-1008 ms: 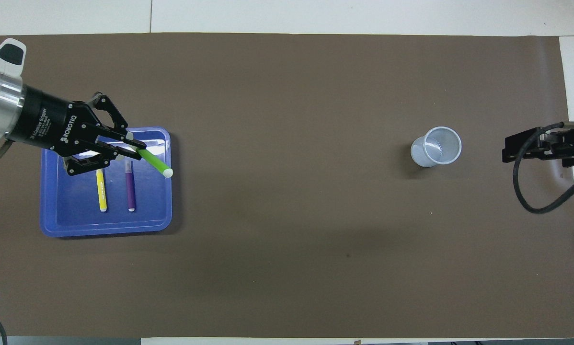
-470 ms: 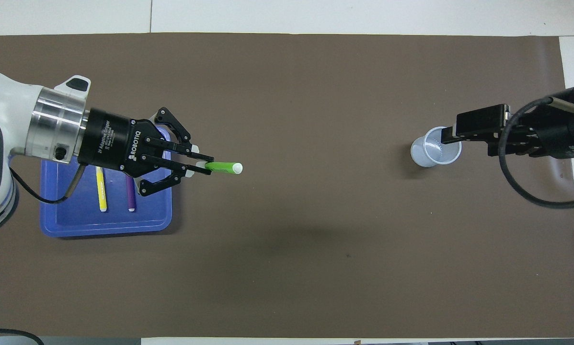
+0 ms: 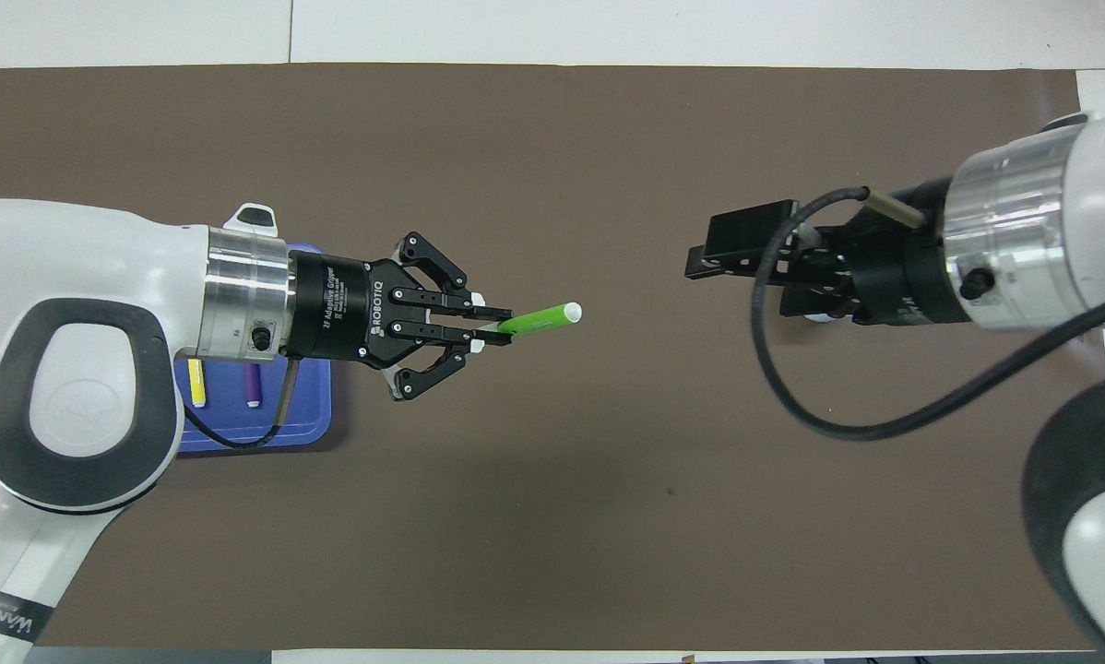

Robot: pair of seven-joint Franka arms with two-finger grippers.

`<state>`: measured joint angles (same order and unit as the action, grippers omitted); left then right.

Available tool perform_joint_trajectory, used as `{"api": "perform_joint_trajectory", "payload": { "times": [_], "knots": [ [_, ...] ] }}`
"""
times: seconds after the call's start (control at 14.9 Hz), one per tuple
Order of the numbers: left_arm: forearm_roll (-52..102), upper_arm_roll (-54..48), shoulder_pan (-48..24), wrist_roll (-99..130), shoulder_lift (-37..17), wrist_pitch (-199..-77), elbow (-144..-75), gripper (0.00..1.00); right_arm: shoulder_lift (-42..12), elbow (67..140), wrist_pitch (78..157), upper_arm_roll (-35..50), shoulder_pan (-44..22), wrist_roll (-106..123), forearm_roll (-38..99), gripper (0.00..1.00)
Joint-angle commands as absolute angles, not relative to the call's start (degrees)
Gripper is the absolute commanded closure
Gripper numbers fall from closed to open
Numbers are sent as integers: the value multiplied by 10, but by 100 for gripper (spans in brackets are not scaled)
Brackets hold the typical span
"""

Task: Transfer and insert pens with both arms
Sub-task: 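Lift the green pen with the left gripper while the right gripper approaches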

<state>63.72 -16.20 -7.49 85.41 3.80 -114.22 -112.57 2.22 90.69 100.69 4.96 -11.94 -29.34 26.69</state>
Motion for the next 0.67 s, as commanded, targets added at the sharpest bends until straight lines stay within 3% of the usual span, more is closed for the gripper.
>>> {"api": "perform_joint_trajectory", "payload": {
  "times": [0.0,0.6],
  "knots": [
    [671,-155,-104,862,75,-1188,-1176,100,4,907,1042,49,-143,-317,279,0],
    [732,-155,-130,862,91,-1237,-1207,100,1,921,1078,50,-188,-320,269,1]
  ]
}}
